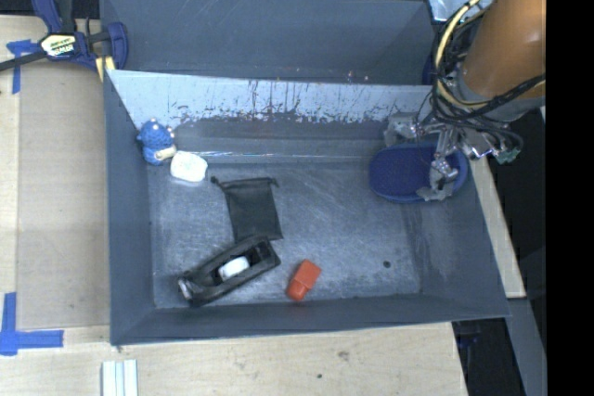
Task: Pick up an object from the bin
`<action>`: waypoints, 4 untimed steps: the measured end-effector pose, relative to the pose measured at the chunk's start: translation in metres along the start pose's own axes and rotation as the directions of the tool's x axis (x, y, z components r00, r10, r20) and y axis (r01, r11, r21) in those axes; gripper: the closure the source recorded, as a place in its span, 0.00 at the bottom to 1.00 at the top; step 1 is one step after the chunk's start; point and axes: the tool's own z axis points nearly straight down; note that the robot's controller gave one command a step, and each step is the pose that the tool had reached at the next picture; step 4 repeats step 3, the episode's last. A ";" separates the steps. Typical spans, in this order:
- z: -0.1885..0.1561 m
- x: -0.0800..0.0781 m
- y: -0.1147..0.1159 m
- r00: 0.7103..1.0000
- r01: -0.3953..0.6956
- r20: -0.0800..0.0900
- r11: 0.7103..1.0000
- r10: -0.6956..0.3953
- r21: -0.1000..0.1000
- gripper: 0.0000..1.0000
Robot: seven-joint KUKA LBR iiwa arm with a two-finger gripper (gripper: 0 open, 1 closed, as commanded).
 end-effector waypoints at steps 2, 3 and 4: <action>0.084 -0.005 -0.016 1.000 -0.029 0.012 1.000 0.029 -0.003 1.00; -0.052 -0.004 0.000 1.000 -0.015 0.005 1.000 0.015 -0.001 1.00; -0.052 -0.004 0.000 1.000 -0.015 0.005 1.000 0.015 -0.001 1.00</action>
Offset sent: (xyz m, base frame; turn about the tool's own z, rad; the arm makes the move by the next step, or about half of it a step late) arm 0.0055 -0.0147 -0.0911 0.0249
